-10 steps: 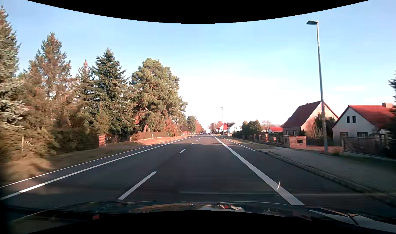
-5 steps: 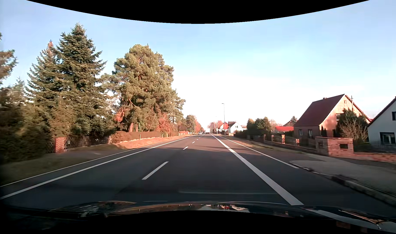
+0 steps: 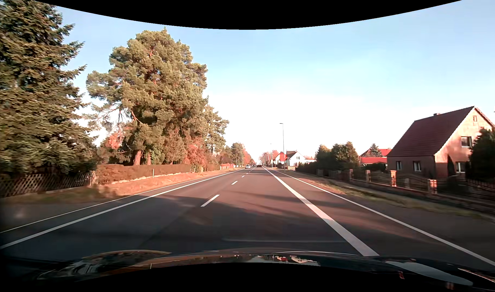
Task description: Follow the waypoints while adhering to traffic rules and regulations
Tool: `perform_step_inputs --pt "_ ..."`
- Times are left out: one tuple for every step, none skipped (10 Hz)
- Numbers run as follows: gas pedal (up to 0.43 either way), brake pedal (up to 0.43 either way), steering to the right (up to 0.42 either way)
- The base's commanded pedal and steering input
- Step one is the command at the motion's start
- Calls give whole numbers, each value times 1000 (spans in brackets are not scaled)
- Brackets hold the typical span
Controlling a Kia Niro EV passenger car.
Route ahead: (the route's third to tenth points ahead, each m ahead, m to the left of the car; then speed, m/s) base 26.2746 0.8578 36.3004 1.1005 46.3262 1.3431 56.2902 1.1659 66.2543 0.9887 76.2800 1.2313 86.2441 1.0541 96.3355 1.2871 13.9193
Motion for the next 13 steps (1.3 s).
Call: perform_step_inputs --pt "118 0 -1" --pt "118 0 -2" --pt "118 0 -2" --pt "118 0 -3" --pt "118 0 -3" --pt "118 0 -2" --pt "118 0 -3" --pt "118 0 -2" --pt "118 0 -2" --pt "118 0 -2" --pt "118 0 -3" --pt "118 0 -3" --pt "118 0 -2"
